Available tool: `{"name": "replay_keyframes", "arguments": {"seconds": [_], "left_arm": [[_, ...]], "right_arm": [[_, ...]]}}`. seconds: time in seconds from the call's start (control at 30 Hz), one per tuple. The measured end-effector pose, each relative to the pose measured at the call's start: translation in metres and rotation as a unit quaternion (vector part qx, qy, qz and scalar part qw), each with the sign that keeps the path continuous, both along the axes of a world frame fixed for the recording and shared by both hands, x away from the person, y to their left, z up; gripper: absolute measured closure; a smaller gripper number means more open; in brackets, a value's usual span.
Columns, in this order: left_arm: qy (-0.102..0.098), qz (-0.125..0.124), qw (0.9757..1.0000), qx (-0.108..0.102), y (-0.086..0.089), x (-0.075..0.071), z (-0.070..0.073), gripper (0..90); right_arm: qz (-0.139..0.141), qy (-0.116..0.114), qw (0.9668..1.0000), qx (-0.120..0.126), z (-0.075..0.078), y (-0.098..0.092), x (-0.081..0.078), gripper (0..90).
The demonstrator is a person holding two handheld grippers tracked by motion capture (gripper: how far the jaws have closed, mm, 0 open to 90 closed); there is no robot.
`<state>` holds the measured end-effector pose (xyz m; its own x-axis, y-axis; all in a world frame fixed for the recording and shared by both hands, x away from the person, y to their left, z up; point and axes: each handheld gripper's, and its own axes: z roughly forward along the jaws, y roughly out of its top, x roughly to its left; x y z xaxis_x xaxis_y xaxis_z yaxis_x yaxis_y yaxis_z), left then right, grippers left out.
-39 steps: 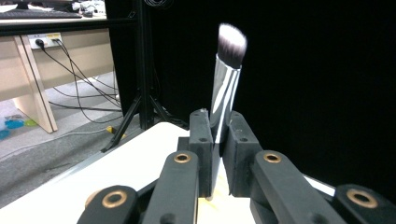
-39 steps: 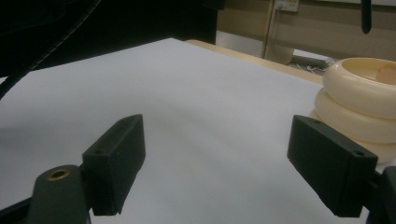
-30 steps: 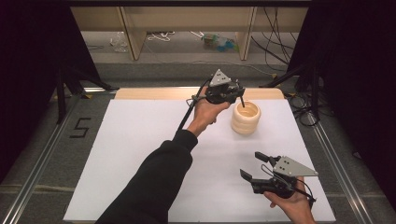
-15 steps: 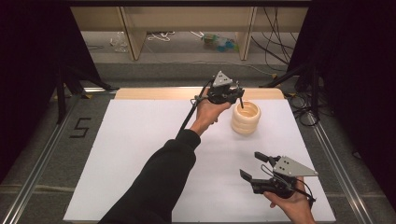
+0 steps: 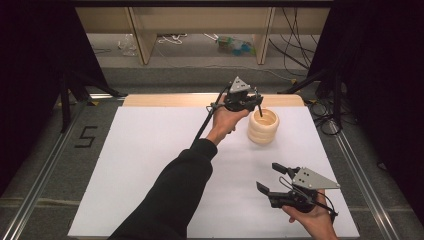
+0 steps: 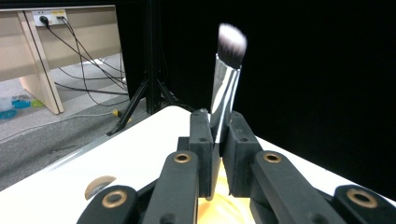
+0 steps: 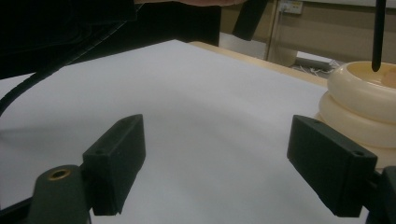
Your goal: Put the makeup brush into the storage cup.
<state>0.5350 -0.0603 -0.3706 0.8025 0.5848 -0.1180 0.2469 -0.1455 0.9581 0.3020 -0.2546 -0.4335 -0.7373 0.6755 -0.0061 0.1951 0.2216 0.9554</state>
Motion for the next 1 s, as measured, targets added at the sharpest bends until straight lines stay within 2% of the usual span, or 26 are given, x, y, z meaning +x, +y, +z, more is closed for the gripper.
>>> {"name": "replay_keyframes", "arguments": {"seconds": [0.1, 0.2, 0.37, 0.4, 1.0], "left_arm": [[0.001, 0.0, 1.0, 0.003, -0.001, 0.001, -0.002, 83.0], [0.003, 0.001, 1.0, 0.001, -0.002, 0.002, -0.004, 83.0], [0.003, -0.005, 0.9999, 0.009, -0.007, 0.002, -0.007, 83.0], [0.004, -0.005, 0.9999, 0.009, -0.007, 0.002, -0.008, 83.0], [0.011, -0.011, 0.9997, 0.016, -0.011, 0.003, -0.014, 82.9]], "right_arm": [[-0.002, 0.001, 1.0, -0.003, 0.001, 0.0, -0.001, 20.5], [0.001, 0.013, 0.9999, -0.001, 0.0, 0.001, -0.002, 20.5], [0.003, 0.011, 0.9999, 0.0, 0.0, 0.002, -0.001, 20.6], [0.004, 0.0, 1.0, -0.003, 0.0, 0.001, 0.0, 20.6], [0.005, -0.003, 1.0, -0.001, 0.0, 0.003, 0.0, 20.6]]}}
